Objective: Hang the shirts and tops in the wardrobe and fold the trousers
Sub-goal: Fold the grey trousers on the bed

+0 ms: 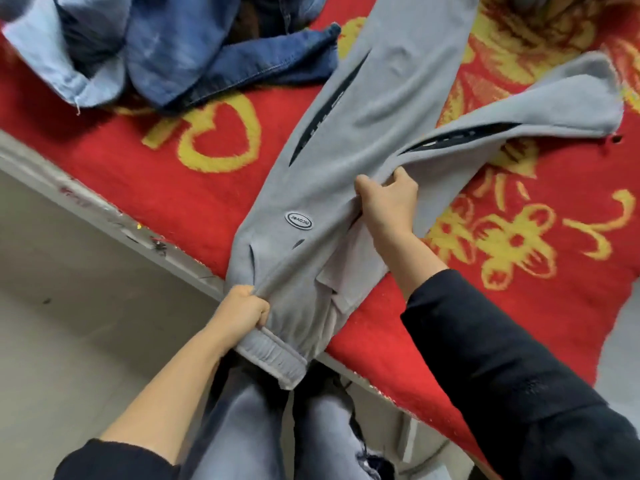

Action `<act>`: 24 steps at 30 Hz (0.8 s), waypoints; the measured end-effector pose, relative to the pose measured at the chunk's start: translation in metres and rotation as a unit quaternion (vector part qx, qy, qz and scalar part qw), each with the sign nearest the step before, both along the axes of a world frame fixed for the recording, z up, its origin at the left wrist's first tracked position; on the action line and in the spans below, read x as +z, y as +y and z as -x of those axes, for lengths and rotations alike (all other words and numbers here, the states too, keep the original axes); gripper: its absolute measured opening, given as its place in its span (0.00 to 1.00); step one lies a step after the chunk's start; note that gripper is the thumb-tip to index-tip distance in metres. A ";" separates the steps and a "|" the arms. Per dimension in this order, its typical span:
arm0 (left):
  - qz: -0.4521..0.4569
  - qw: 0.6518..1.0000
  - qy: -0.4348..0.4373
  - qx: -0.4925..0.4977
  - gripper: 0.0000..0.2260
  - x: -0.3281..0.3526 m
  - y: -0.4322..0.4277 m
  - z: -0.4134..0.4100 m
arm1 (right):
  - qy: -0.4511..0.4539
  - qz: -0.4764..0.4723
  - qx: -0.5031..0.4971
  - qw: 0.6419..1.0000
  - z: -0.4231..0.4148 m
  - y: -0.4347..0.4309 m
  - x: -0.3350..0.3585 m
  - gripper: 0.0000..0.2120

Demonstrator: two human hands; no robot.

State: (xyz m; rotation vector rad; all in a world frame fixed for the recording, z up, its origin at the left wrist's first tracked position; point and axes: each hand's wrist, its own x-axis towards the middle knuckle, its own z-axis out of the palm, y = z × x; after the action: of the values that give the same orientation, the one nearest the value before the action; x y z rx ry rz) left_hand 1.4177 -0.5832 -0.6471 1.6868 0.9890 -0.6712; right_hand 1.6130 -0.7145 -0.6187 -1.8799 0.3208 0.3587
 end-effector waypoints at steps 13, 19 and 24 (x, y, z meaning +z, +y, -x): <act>0.031 0.996 0.029 -0.078 0.12 -0.064 0.088 0.006 | 0.202 0.148 0.275 0.928 0.011 0.078 -0.077 0.22; 0.035 0.978 0.080 -0.191 0.23 -0.067 0.124 -0.016 | 0.165 0.221 0.202 0.940 -0.009 0.112 -0.092 0.08; -0.014 0.966 0.145 -0.211 0.22 -0.072 0.123 -0.027 | 0.142 0.108 0.306 0.935 -0.007 0.136 -0.092 0.08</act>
State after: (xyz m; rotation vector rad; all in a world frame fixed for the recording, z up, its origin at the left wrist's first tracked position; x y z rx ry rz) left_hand 1.4446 -0.4606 -0.7195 1.8786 0.8413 -1.2183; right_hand 1.6205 -0.5787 -0.7109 -2.1201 -0.0526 1.0595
